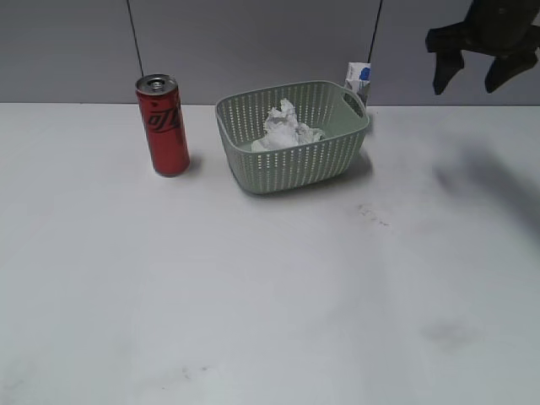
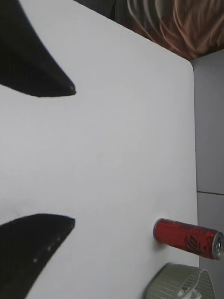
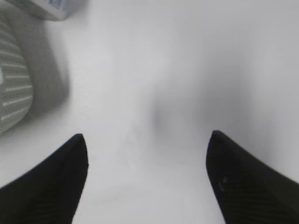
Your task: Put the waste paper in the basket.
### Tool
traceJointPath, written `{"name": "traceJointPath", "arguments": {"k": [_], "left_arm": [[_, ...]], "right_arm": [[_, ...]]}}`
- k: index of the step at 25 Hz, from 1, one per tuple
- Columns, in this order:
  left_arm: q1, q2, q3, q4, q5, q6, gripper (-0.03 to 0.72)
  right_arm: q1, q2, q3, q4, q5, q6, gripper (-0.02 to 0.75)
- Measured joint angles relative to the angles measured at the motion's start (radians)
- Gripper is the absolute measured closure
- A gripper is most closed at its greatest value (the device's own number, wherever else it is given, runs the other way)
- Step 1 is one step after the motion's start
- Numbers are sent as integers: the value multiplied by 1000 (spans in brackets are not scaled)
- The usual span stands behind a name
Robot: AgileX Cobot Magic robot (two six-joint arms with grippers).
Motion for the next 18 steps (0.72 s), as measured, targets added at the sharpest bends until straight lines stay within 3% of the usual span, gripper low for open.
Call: {"name": "traceJointPath", "arguments": {"k": [4, 8, 12, 18], "left_arm": [[0, 0, 0, 0, 0, 0, 97], [0, 0, 0, 0, 0, 0, 97], [0, 0, 0, 0, 0, 0, 97], [0, 0, 0, 0, 0, 0, 97]], "right_arm": [[-21, -105, 99, 30, 4, -49, 146], [-11, -282, 297, 46, 4, -77, 147], [-8, -463, 566, 46, -9, -99, 147], [-8, -740, 1005, 46, -154, -106, 148]]}}
